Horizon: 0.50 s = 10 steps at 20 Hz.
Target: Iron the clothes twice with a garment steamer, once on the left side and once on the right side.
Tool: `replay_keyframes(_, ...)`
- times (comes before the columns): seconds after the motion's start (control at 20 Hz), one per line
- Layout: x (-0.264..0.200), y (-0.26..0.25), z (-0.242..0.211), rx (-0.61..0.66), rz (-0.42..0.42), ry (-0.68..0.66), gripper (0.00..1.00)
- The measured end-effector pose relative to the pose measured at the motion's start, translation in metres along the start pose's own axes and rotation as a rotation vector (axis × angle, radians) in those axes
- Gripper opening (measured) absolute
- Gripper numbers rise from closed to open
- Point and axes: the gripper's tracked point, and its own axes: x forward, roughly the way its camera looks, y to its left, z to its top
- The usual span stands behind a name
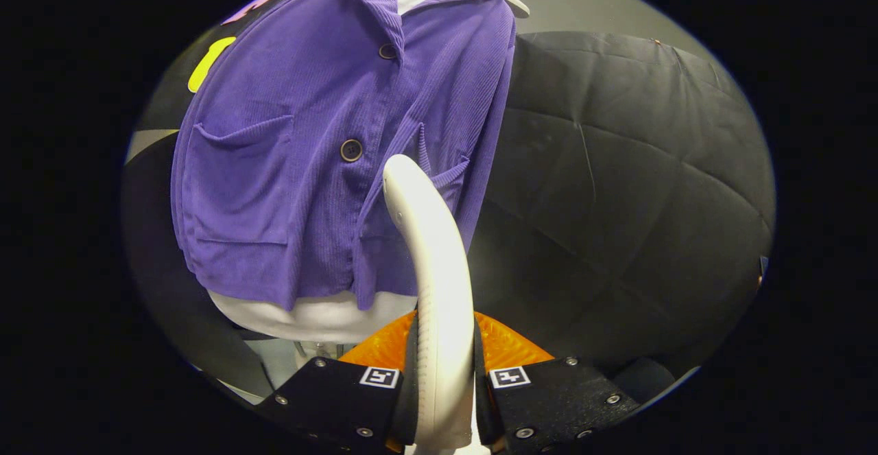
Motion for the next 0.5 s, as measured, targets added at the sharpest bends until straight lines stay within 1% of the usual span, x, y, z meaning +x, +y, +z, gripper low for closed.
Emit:
replay_keyframes(0.25, -0.016, 0.017, 0.025, 0.007, 0.046, -0.009, 0.34)
replay_keyframes(0.4, -0.031, 0.034, 0.023, 0.043, 0.080, -0.020, 0.34)
replay_keyframes(0.5, -0.058, 0.057, 0.029, 0.040, 0.102, -0.032, 0.34)
